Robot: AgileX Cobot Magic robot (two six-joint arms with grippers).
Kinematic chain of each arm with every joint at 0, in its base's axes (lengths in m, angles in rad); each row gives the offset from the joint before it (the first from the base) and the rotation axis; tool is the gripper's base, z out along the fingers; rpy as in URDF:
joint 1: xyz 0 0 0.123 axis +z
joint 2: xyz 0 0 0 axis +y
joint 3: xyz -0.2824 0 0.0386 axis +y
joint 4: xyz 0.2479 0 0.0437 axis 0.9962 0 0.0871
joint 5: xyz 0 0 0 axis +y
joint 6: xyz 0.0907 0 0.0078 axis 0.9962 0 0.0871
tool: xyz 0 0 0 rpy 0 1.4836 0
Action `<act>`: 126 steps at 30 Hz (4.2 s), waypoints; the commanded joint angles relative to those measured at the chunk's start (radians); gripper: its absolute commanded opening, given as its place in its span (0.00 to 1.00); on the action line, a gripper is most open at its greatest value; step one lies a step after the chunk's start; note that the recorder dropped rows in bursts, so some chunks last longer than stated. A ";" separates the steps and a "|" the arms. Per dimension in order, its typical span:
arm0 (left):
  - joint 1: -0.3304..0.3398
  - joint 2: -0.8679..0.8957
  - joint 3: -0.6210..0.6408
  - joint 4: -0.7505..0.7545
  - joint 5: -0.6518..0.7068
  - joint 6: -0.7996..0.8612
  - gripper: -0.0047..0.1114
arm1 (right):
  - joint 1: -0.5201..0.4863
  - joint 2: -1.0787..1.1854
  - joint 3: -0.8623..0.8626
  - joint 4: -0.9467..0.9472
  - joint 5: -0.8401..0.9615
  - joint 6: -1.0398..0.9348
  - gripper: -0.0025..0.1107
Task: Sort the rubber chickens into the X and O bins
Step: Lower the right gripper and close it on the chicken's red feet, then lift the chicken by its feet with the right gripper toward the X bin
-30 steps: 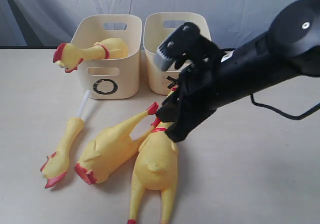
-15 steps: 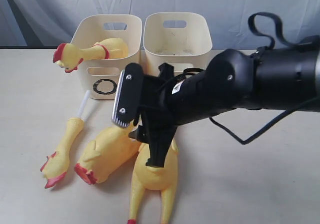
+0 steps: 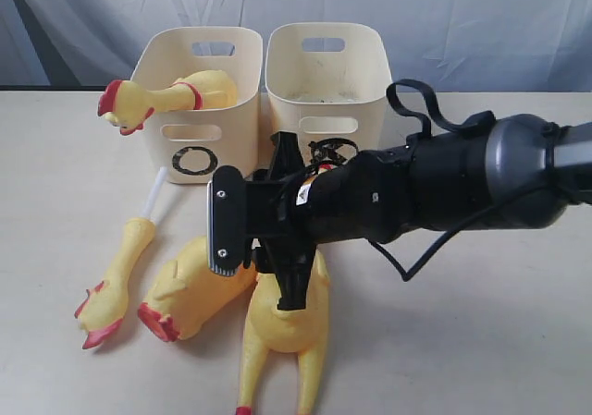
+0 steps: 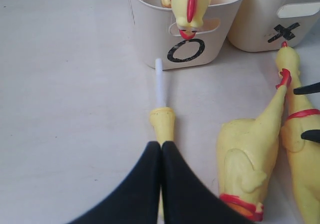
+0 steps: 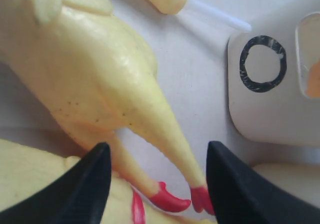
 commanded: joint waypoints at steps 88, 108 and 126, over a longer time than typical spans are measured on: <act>-0.005 -0.005 0.005 0.013 0.011 -0.001 0.04 | 0.001 -0.250 -0.095 0.634 0.162 0.099 0.01; -0.005 -0.005 0.005 0.015 0.011 -0.001 0.04 | -0.001 -0.287 -0.095 0.704 -0.474 0.138 0.01; -0.005 -0.005 0.005 0.016 0.009 -0.001 0.04 | -0.167 -0.287 -0.095 0.731 -0.461 0.127 0.01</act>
